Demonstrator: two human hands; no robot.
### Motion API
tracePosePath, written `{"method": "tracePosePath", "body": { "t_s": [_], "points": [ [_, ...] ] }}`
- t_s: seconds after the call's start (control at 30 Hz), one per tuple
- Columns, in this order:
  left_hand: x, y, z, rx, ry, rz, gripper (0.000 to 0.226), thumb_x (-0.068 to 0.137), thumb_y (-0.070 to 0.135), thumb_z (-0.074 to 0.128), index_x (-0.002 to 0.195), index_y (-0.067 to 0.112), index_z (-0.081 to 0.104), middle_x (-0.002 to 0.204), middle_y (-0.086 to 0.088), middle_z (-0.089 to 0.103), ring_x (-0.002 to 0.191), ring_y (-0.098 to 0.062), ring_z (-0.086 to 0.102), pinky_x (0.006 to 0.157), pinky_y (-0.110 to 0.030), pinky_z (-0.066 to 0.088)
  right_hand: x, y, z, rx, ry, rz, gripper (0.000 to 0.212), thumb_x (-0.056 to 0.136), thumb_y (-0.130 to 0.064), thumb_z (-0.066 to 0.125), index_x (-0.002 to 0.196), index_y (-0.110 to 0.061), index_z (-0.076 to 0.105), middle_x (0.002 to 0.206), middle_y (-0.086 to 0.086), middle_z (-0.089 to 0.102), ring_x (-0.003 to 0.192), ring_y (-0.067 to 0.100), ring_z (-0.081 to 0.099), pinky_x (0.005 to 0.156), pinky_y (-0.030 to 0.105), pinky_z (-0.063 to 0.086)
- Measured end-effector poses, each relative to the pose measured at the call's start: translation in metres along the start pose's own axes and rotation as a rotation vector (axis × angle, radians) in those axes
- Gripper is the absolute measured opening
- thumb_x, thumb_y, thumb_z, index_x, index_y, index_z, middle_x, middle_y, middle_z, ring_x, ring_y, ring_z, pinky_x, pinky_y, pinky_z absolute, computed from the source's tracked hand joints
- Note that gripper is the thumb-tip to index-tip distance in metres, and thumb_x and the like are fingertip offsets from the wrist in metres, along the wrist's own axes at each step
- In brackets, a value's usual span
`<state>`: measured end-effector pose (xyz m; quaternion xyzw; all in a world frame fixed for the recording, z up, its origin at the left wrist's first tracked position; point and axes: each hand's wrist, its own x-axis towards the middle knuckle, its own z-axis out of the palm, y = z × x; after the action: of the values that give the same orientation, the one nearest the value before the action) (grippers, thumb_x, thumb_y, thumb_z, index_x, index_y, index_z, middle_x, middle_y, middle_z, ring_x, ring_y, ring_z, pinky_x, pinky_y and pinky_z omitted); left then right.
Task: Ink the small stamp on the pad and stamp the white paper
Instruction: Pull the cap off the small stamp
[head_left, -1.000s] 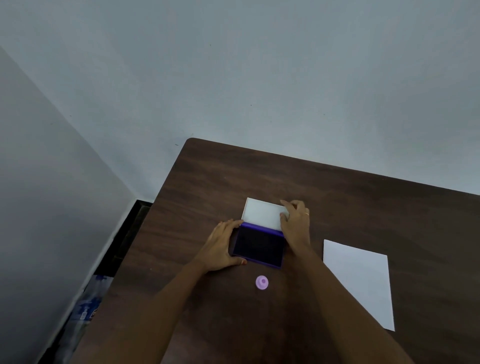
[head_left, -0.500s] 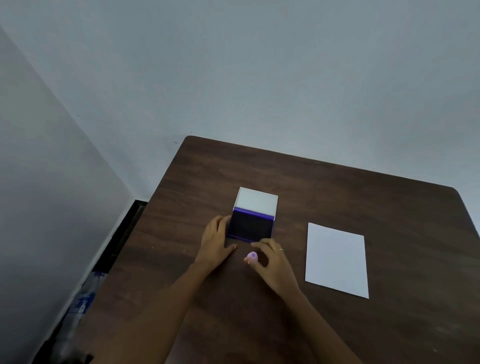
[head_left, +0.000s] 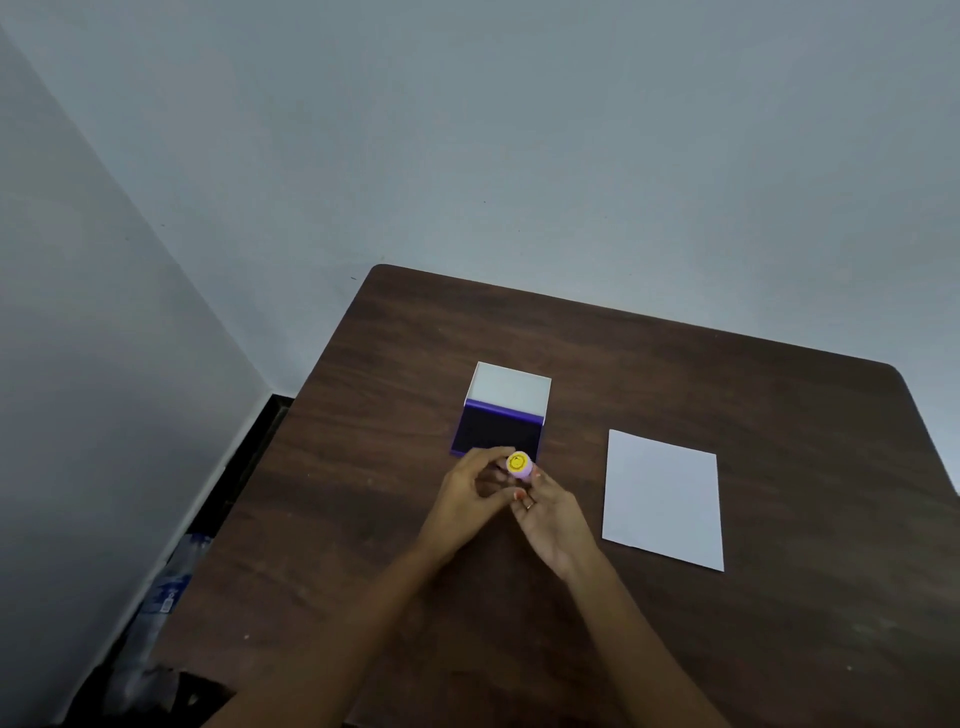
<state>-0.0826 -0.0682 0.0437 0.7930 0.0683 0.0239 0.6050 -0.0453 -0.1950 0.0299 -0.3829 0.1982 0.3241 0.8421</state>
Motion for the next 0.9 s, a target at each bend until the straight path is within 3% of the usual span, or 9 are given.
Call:
{"method": "tracePosePath", "body": {
  "t_s": [0.17, 0.27, 0.47, 0.57, 0.63, 0.73, 0.9],
  "points": [
    [0.008, 0.016, 0.006, 0.15, 0.051, 0.141, 0.034, 0.072, 0.005, 0.071, 0.104, 0.011, 0.061, 0.102, -0.003, 0.057, 0.091, -0.007, 0.055, 0.077, -0.002, 0.042, -0.006, -0.006, -0.001, 0.141, -0.082, -0.001, 0.025, 0.075, -0.005, 0.053, 0.097, -0.007, 0.065, 0.087, 0.008, 0.075, 0.084, 0.017, 0.068, 0.068, 0.022, 0.059],
    [0.011, 0.021, 0.006, 0.174, 0.039, 0.163, 0.028, 0.072, 0.006, 0.071, 0.099, 0.01, 0.063, 0.098, -0.006, 0.06, 0.087, -0.006, 0.055, 0.073, -0.002, 0.042, -0.007, -0.01, -0.004, 0.139, -0.081, -0.009, 0.023, 0.081, -0.001, 0.048, 0.095, -0.009, 0.065, 0.085, 0.007, 0.076, 0.08, 0.016, 0.07, 0.067, 0.023, 0.059],
    [0.012, 0.021, 0.011, 0.179, 0.068, 0.156, 0.024, 0.073, 0.011, 0.072, 0.095, 0.01, 0.065, 0.096, -0.009, 0.065, 0.088, -0.011, 0.059, 0.075, -0.006, 0.045, -0.006, -0.01, -0.008, 0.112, -0.017, -0.056, 0.025, 0.089, -0.002, 0.043, 0.089, -0.011, 0.066, 0.085, 0.005, 0.076, 0.083, 0.015, 0.069, 0.067, 0.023, 0.058],
    [0.017, 0.02, 0.007, 0.122, 0.116, 0.155, 0.026, 0.071, 0.007, 0.073, 0.096, 0.008, 0.065, 0.095, -0.008, 0.066, 0.087, -0.012, 0.061, 0.075, -0.009, 0.048, -0.005, -0.011, -0.013, 0.168, 0.1, -0.072, 0.019, 0.088, -0.002, 0.046, 0.087, -0.009, 0.064, 0.09, 0.009, 0.068, 0.085, 0.018, 0.064, 0.07, 0.026, 0.054],
    [0.022, 0.017, 0.0, 0.098, 0.116, 0.122, 0.028, 0.07, 0.006, 0.073, 0.097, 0.01, 0.064, 0.098, -0.008, 0.064, 0.087, -0.01, 0.06, 0.075, -0.009, 0.049, -0.005, -0.014, -0.018, 0.234, 0.136, -0.046, 0.015, 0.087, -0.003, 0.049, 0.087, -0.008, 0.063, 0.091, 0.009, 0.064, 0.085, 0.018, 0.06, 0.064, 0.024, 0.057],
    [0.028, 0.003, -0.009, 0.243, 0.032, 0.075, 0.031, 0.073, 0.005, 0.07, 0.102, 0.014, 0.062, 0.106, -0.008, 0.06, 0.091, -0.006, 0.056, 0.078, -0.007, 0.045, -0.007, -0.017, -0.019, 0.312, 0.116, 0.009, 0.011, 0.085, -0.005, 0.05, 0.089, -0.006, 0.06, 0.087, 0.01, 0.061, 0.078, 0.016, 0.058, 0.061, 0.023, 0.056],
    [0.022, -0.027, -0.01, 0.548, -0.276, -0.065, 0.034, 0.08, 0.012, 0.063, 0.112, 0.016, 0.055, 0.12, -0.005, 0.049, 0.108, -0.015, 0.049, 0.095, -0.029, 0.043, -0.009, -0.019, -0.013, 0.411, 0.069, 0.062, 0.013, 0.074, -0.005, 0.056, 0.086, -0.004, 0.061, 0.073, 0.012, 0.066, 0.075, 0.017, 0.056, 0.057, 0.023, 0.055]
  ]
}}
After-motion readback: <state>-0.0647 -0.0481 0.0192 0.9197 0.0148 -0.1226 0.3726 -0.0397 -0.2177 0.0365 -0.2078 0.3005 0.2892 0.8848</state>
